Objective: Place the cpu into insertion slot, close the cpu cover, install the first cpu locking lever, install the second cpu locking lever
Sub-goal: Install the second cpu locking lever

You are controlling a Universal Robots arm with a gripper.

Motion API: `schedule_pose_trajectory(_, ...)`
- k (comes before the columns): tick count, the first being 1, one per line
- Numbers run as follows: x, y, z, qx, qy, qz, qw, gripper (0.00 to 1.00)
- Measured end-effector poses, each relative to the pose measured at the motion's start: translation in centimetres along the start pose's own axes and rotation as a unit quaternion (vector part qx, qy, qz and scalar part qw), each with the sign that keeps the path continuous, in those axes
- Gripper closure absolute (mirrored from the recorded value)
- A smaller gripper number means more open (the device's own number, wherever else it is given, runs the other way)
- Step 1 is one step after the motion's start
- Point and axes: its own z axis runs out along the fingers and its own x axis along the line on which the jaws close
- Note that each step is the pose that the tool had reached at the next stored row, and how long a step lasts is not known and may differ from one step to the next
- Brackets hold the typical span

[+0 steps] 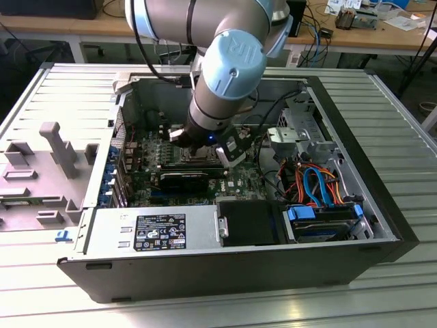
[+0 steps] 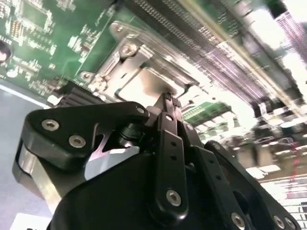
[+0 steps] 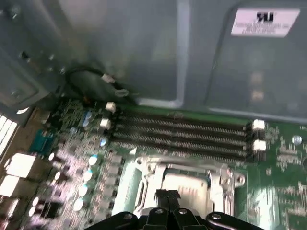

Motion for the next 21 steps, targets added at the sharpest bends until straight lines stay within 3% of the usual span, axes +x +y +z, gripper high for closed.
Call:
schedule_pose_trajectory(4, -0.37, 0.85, 0.32, 0.0001, 0.0002, 0.0, 1.0, 0.89)
schedule_pose_trajectory(5, -0.42, 0.88, 0.25, 0.0062, 0.001, 0.001, 1.0, 0.89)
schedule_pose_trajectory(6, -0.46, 0.89, 0.24, 0.0251, 0.0035, 0.004, 0.9997, 0.89)
schedule_pose_trajectory(9, -0.5, 0.9, 0.22, 0.0685, 0.0095, 0.012, 0.9975, 0.89)
schedule_pose_trajectory(11, -0.56, 0.9, 0.22, 0.0897, 0.0123, 0.016, 0.9958, 0.89)
schedule_pose_trajectory(12, -0.65, 0.93, 0.15, 0.096, 0.0132, 0.018, 0.9951, 0.89)
schedule_pose_trajectory(14, -0.73, 1.12, -0.22, 0.0968, 0.0122, 0.018, 0.9951, 0.89)
schedule_pose_trajectory(16, -0.63, 1.5, -1.09, 0.0975, 0.0131, 0.018, 0.995, 0.89)
schedule_pose_trajectory(18, -0.43, 2.27, -2.83, 0.0976, 0.0132, 0.018, 0.995, 0.89)
schedule_pose_trajectory(21, -0.32, 2.78, -4.0, 0.0981, 0.0135, 0.018, 0.9949, 0.89)
